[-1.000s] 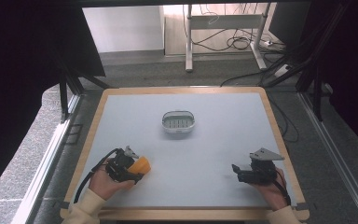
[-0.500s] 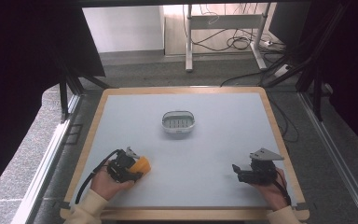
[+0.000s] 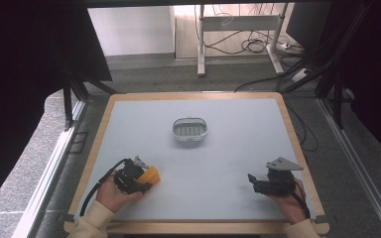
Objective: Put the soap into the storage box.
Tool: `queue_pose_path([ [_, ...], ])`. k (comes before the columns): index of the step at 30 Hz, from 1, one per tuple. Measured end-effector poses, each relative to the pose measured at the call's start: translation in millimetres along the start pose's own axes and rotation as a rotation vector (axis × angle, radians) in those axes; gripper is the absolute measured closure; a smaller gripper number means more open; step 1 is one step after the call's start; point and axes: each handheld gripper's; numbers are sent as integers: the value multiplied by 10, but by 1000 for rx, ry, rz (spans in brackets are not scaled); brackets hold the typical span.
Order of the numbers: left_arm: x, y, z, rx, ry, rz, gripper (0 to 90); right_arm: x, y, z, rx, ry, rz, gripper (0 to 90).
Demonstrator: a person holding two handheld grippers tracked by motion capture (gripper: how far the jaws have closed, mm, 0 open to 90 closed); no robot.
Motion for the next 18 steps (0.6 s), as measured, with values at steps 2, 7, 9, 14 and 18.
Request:
queue_pose_path([
  [2, -4, 1, 1, -1, -3, -1, 615, -5, 3, 2, -1, -2, 0, 169],
  [7, -23, 12, 4, 1, -13, -6, 616, -23, 2, 5, 3, -10, -3, 169],
  [9, -36, 20, 5, 0, -18, -5, 616, -25, 1, 3, 5, -10, -5, 169],
  [14, -73, 50, 9, 0, -34, -25, 616, -21, 2, -2, 4, -8, -4, 170],
  [18, -96, 60, 29, 9, -41, -37, 616, -19, 12, -6, 4, -7, -1, 170],
])
Point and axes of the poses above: each handheld gripper's, and its own axes: x roughly forward along the jaws, z roughly out of its top, y roughly to its left, and after that the axes turned 12 degrees about z, right-handed
